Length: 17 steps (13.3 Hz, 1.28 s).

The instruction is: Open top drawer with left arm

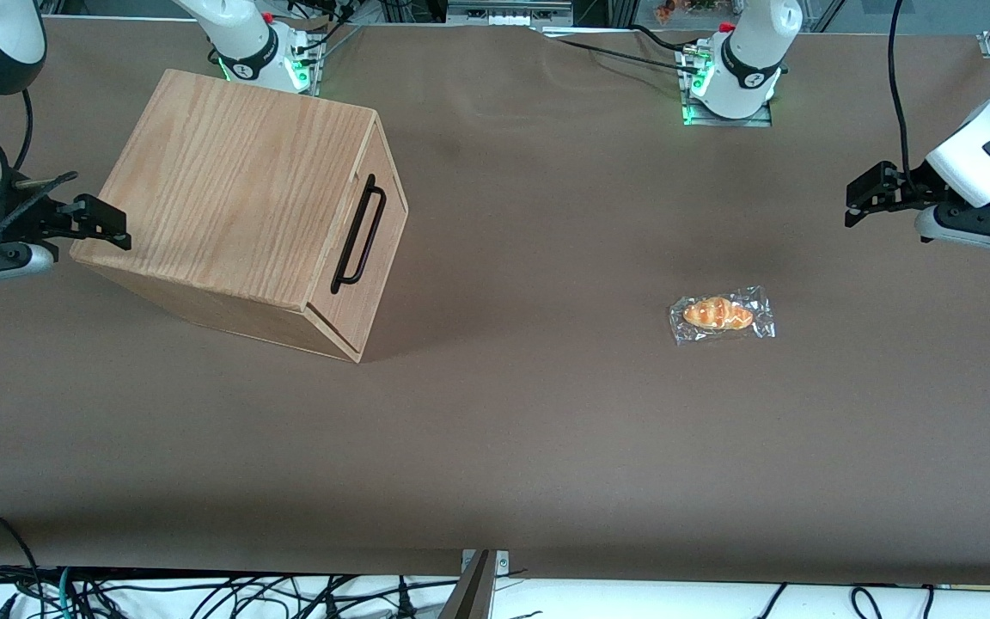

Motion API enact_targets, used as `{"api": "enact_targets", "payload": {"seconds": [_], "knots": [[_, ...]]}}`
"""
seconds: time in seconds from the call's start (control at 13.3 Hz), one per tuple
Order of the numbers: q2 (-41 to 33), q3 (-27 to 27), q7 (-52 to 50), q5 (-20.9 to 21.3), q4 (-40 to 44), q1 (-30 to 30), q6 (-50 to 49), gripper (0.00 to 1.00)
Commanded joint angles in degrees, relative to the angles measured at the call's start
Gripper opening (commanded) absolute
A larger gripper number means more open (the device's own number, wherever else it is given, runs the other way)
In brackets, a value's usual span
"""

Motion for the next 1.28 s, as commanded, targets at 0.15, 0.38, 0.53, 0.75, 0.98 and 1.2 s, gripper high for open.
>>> {"api": "enact_targets", "payload": {"seconds": [0.15,0.38,0.53,0.75,0.98,1.2], "knots": [[3.8,-2.15,0.36,-4.07,-0.04,-0.62,-0.21,1.0],[8.37,-4.87,-5.34,-16.45,0.14,-1.14,0.06,1.0],[11.53,-9.08,-8.5,-20.51,0.84,-2.55,0.85,1.0],[17.51,-12.35,-16.92,-26.3,4.53,-8.59,6.88,1.0],[20.94,-12.36,-24.4,-31.42,4.62,-17.46,19.0,1.0],[23.85,-12.36,-27.68,-39.83,4.62,-22.49,26.93,1.0]]}}
